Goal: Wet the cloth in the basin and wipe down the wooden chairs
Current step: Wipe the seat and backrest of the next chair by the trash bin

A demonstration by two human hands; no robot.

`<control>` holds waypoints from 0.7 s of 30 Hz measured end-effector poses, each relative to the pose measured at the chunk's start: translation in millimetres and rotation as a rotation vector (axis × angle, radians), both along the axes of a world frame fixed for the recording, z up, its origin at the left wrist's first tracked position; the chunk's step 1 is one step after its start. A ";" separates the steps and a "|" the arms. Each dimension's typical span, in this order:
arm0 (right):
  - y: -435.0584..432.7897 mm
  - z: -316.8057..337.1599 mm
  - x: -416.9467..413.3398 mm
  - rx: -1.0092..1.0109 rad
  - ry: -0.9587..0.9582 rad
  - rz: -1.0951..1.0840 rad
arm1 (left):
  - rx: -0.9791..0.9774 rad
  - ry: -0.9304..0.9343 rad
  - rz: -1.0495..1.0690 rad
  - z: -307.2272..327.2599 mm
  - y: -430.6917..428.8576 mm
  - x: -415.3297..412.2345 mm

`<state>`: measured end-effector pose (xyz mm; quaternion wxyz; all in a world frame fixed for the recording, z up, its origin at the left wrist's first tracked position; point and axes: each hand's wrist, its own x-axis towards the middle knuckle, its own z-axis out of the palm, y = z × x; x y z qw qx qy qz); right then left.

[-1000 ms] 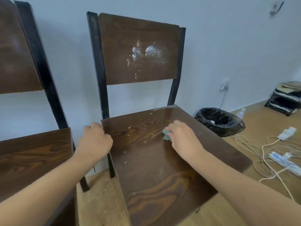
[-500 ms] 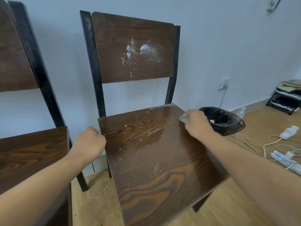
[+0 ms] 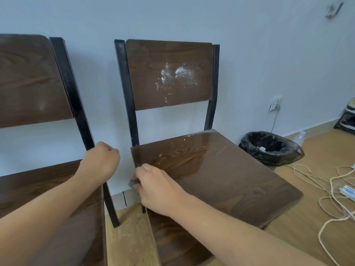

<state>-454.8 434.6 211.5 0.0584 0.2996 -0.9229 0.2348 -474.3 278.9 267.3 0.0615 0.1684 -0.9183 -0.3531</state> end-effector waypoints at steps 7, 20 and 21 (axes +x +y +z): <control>109.7 -5.7 -53.5 0.095 0.054 -0.343 | 0.021 -0.051 -0.075 -17.6 22.5 7.7; 271.8 18.5 -52.4 0.161 -0.055 -0.796 | 0.064 -0.060 -0.154 -21.5 35.2 21.0; 261.7 14.2 -47.7 0.147 -0.048 -0.773 | 0.072 -0.071 -0.163 -21.5 35.2 22.8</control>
